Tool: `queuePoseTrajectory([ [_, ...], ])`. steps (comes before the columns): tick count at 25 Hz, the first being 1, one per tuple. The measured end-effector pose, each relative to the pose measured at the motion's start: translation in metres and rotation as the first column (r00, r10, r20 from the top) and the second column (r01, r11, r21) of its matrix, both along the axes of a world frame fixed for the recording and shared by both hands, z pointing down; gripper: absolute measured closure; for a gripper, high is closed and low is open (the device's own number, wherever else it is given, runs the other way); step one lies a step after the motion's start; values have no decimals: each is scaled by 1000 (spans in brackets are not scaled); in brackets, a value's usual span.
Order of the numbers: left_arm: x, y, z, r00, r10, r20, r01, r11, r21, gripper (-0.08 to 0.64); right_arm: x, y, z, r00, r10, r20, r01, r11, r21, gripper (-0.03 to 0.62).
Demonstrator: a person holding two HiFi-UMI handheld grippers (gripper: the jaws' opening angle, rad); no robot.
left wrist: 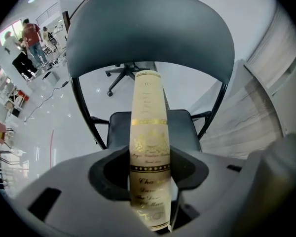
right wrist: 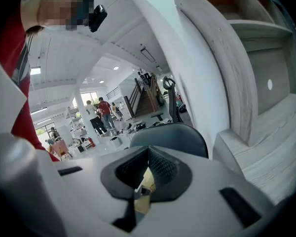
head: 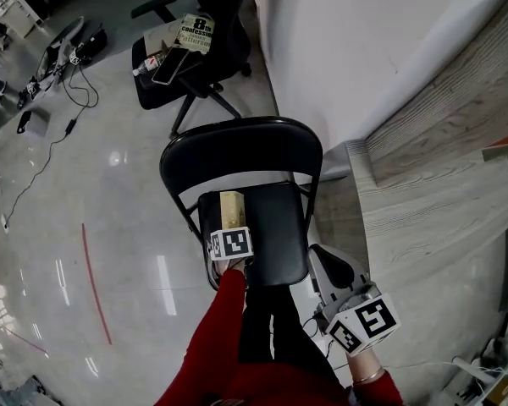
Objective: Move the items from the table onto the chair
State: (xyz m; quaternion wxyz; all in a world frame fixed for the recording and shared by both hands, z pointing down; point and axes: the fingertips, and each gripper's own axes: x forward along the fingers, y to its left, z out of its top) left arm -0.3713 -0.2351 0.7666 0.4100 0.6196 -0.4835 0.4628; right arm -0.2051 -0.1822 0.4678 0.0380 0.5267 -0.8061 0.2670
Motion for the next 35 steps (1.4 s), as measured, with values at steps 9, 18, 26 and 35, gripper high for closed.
queuePoseTrajectory([
  [9,6,18,38,1000,5,21,-4,997,-76,337,-14,5,30,999,-46,7,47,996,-71,580],
  [18,14,25,46,999,-6,32,8,999,-42,333,-14,8,40,998,-59,-7,58,994,-92,578],
  [26,13,25,43,999,-33,9,33,999,-35,328,-17,14,48,997,-70,-24,67,991,-119,578],
  [35,11,18,15,997,-70,-45,72,997,33,321,-9,10,44,998,-59,-32,55,994,-96,578],
])
